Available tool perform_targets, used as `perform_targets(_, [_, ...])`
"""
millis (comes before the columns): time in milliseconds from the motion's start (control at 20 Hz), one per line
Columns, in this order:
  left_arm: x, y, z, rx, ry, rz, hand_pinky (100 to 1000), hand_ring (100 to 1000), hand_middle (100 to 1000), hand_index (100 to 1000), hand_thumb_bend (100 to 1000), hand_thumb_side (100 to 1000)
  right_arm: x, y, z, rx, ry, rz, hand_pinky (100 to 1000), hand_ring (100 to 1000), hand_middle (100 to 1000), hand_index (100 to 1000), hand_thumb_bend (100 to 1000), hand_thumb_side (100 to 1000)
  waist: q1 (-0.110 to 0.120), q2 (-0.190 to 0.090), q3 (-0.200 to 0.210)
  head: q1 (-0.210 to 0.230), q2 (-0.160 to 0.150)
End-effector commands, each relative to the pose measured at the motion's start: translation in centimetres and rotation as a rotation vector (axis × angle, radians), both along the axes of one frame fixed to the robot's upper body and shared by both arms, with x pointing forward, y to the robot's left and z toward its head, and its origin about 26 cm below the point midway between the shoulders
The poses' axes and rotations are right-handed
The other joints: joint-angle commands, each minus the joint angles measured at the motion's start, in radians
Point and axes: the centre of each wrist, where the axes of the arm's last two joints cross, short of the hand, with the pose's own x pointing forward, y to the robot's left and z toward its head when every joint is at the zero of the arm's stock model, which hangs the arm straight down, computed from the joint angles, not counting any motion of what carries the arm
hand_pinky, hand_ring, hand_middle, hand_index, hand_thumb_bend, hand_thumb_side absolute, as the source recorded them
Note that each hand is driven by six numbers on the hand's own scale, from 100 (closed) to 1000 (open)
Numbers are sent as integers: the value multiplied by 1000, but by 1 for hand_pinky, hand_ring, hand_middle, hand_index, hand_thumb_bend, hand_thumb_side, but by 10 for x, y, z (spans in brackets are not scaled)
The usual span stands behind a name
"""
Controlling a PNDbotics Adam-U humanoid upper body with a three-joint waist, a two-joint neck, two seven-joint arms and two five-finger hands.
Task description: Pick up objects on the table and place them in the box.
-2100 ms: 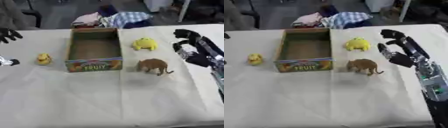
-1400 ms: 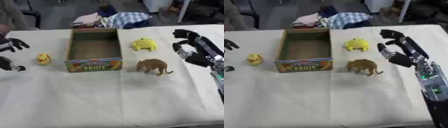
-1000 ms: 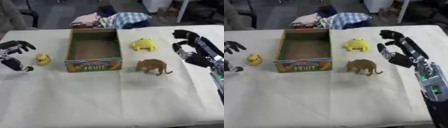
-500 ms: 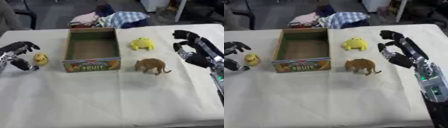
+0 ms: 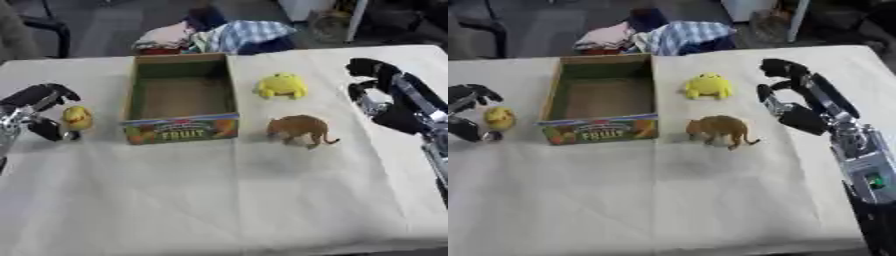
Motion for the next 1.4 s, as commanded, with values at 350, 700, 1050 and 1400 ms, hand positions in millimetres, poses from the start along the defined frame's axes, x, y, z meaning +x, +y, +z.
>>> perform_targets(350, [5,-1,19,13,-221,69,595,427,306,385,360,100,2,-2,12,1,-31,0,780,887,843,930,151,619,-2,-5,-9,7,5])
perform_targets(700, [12,-25,70,-123,-397,8,602,424,299,379,285,100,2,-3,11,-1,-27,-4,780,887,843,931,144,622,-2,-9,-5,4,5])
perform_targets(1050, [24,-86,107,-305,-497,-136,605,432,307,386,230,100,2,1,10,-1,-22,13,780,887,843,931,142,624,-2,-16,-5,12,5])
perform_targets(1400, [36,-141,84,-316,-431,-248,615,457,335,415,253,100,5,8,13,-2,-28,42,781,888,844,931,141,625,-12,-7,-28,30,5])
